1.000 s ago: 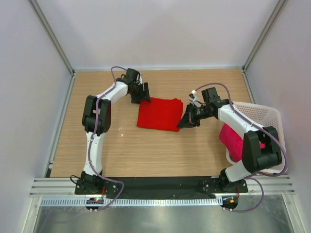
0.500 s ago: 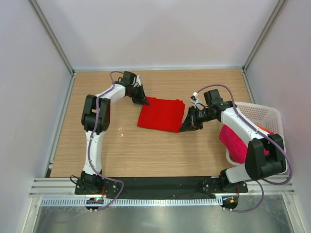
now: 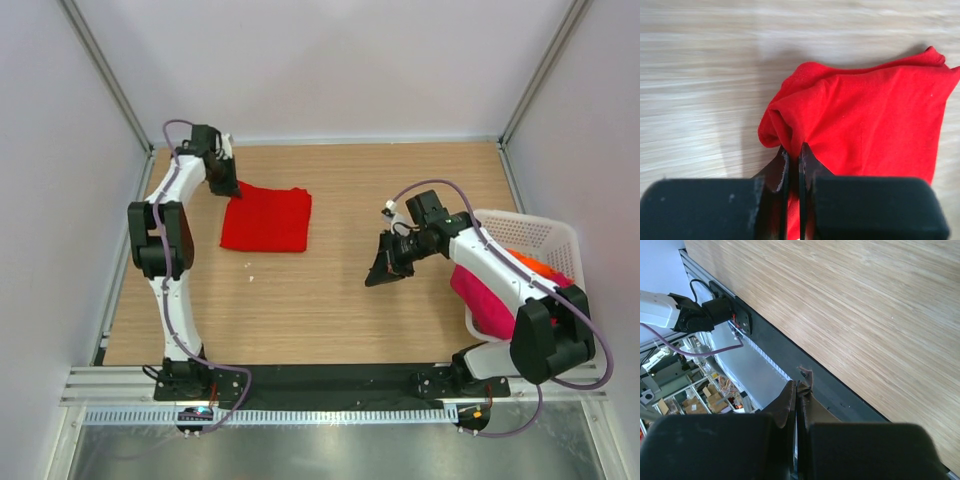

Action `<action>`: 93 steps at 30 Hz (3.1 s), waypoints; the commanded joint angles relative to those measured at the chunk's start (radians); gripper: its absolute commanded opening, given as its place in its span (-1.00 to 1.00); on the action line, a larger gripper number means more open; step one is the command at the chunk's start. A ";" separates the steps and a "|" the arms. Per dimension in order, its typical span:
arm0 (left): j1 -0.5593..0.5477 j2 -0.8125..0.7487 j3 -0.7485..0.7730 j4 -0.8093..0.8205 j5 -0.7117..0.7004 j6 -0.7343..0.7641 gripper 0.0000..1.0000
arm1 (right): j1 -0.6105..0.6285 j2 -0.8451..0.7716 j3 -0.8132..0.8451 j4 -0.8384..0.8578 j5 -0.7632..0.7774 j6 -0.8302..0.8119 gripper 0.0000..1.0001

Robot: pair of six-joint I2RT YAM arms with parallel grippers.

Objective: Fold and stack the t-shirts
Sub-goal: Neatly place the folded tshirt to the corner

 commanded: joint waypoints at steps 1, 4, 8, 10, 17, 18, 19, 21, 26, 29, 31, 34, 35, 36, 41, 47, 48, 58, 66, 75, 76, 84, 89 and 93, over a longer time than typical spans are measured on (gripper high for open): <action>0.072 -0.094 0.043 -0.006 -0.132 0.138 -1.00 | 0.021 0.025 0.041 -0.018 0.028 0.010 -0.98; 0.111 -0.093 0.057 0.057 -0.218 0.183 -1.00 | 0.029 0.081 0.082 -0.042 0.042 -0.013 -0.98; 0.155 -0.033 0.119 0.123 -0.250 0.232 -1.00 | 0.035 0.158 0.133 -0.065 0.057 -0.034 -0.98; 0.177 0.039 0.213 0.122 -0.255 0.231 -1.00 | 0.035 0.193 0.153 -0.064 0.059 -0.027 -0.98; 0.194 0.195 0.397 0.228 -0.293 0.268 -1.00 | 0.035 0.268 0.228 -0.051 0.082 0.002 -0.98; 0.197 0.211 0.415 0.240 -0.297 0.260 -1.00 | 0.035 0.272 0.227 -0.042 0.082 0.010 -0.98; 0.203 0.243 0.441 0.248 -0.298 0.237 -1.00 | 0.035 0.275 0.225 -0.023 0.079 0.027 -0.98; 0.210 0.267 0.456 0.270 -0.301 0.219 -1.00 | 0.033 0.285 0.231 -0.007 0.082 0.039 -0.98; 0.220 0.289 0.417 0.355 -0.391 0.206 -1.00 | 0.032 0.324 0.274 -0.002 0.102 0.054 -0.98; 0.235 0.309 0.422 0.387 -0.428 0.128 -1.00 | 0.032 0.345 0.291 -0.001 0.106 0.065 -0.98; 0.243 0.329 0.429 0.407 -0.472 0.096 -1.00 | 0.033 0.361 0.302 -0.001 0.111 0.074 -0.98; 0.244 0.355 0.443 0.438 -0.521 0.035 -1.00 | 0.032 0.377 0.323 -0.004 0.117 0.084 -0.98; 0.246 0.366 0.449 0.447 -0.531 0.009 -1.00 | 0.033 0.388 0.329 -0.004 0.119 0.087 -0.98; 0.250 0.389 0.481 0.447 -0.528 -0.004 -1.00 | 0.032 0.391 0.336 -0.001 0.117 0.094 -0.98; 0.252 0.435 0.531 0.487 -0.495 0.005 -1.00 | 0.032 0.397 0.337 0.002 0.129 0.105 -0.98; 0.261 0.470 0.567 0.505 -0.502 0.011 -0.99 | 0.032 0.396 0.322 0.016 0.142 0.124 -0.98; 0.261 0.473 0.571 0.507 -0.503 0.014 -1.00 | 0.033 0.394 0.323 0.016 0.146 0.124 -0.98; 0.276 0.505 0.597 0.565 -0.528 0.005 -0.99 | 0.033 0.404 0.314 0.039 0.149 0.151 -0.97; 0.290 0.510 0.598 0.591 -0.549 -0.022 -1.00 | 0.033 0.397 0.303 0.047 0.149 0.163 -0.98; 0.293 0.518 0.600 0.640 -0.572 0.002 -0.90 | 0.032 0.393 0.293 0.047 0.154 0.160 -0.98; 0.293 0.516 0.600 0.646 -0.580 -0.001 -0.56 | 0.032 0.391 0.291 0.045 0.152 0.162 -0.98; 0.287 0.405 0.565 0.585 -0.647 -0.005 0.54 | 0.033 0.353 0.280 0.030 0.163 0.157 -0.98; 0.273 0.176 0.353 0.548 -0.661 -0.007 0.74 | 0.033 0.270 0.239 0.013 0.186 0.165 -0.98; 0.247 -0.031 0.207 0.443 -0.652 0.014 0.86 | 0.032 0.162 0.187 0.015 0.208 0.160 -0.98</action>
